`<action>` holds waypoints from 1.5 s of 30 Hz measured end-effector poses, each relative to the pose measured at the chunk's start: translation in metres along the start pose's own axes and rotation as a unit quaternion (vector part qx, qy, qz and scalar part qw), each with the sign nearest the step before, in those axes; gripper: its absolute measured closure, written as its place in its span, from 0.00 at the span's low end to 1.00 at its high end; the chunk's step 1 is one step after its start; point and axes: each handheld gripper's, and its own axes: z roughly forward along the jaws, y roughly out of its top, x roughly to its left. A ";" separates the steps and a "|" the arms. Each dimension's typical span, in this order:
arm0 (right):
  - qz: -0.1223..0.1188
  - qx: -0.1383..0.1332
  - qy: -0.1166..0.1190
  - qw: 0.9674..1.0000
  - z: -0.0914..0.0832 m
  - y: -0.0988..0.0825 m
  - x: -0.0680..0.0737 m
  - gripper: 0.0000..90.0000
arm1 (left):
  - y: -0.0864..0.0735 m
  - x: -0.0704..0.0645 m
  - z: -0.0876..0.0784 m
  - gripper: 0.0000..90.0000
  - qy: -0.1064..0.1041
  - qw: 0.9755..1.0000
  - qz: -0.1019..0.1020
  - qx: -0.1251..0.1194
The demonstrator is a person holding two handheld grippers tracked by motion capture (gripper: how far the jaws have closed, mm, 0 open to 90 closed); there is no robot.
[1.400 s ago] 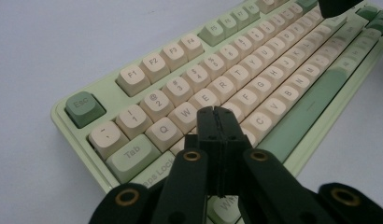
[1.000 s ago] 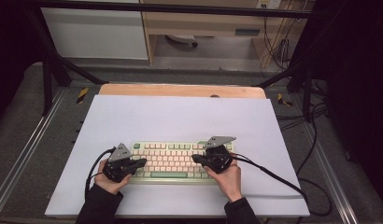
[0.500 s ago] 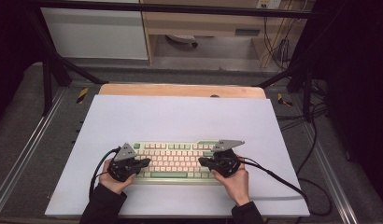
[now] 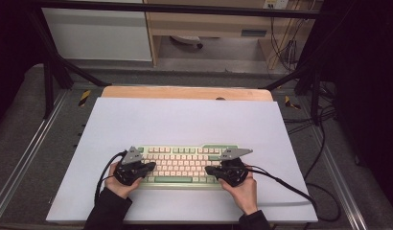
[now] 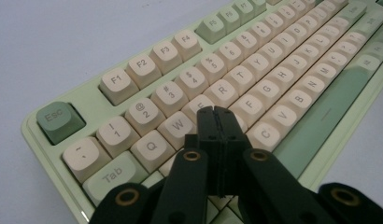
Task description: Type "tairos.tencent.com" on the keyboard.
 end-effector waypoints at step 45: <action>0.000 0.006 0.015 1.000 0.022 0.010 0.008 1.00 | -0.002 0.006 -0.020 1.00 -0.006 1.000 -0.007 -0.015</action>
